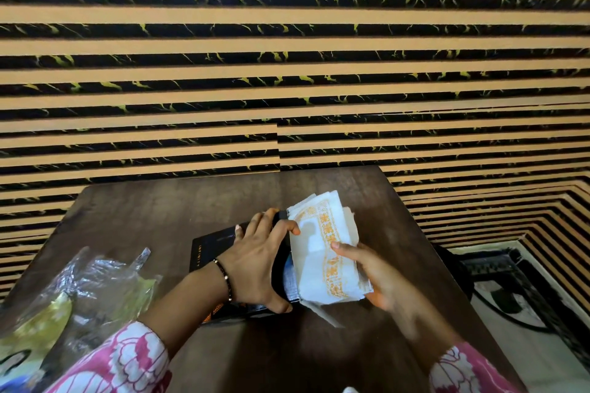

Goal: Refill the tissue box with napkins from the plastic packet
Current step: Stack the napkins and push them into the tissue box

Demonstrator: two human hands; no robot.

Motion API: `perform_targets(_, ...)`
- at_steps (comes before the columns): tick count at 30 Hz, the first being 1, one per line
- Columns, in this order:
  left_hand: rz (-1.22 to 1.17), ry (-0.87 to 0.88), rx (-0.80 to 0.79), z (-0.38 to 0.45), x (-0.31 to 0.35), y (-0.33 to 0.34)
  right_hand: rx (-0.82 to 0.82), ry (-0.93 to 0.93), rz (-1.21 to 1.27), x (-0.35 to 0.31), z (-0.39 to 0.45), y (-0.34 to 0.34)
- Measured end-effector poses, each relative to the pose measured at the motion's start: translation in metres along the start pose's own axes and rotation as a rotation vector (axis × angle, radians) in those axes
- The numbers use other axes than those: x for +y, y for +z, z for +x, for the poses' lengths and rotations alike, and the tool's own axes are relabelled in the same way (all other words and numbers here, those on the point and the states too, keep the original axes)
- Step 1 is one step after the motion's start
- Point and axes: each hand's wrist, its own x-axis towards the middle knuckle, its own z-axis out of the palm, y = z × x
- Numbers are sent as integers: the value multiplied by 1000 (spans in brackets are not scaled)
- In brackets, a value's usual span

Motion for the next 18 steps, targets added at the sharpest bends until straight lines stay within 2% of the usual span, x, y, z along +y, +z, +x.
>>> perform_targets(3, 18, 17, -5, 0, 2, 1, -55, 111, 99, 0, 2, -10)
perform_targets(9, -3, 17, -1, 0, 3, 0, 35, 204, 280, 0, 8, -16)
perform_targets(11, -14, 12, -1, -1, 2, 0, -18, 242, 359, 4, 8, -17)
perform_targets(18, -17, -2, -46, 1, 6, 1, -140, 128, 424, 5, -4, 5)
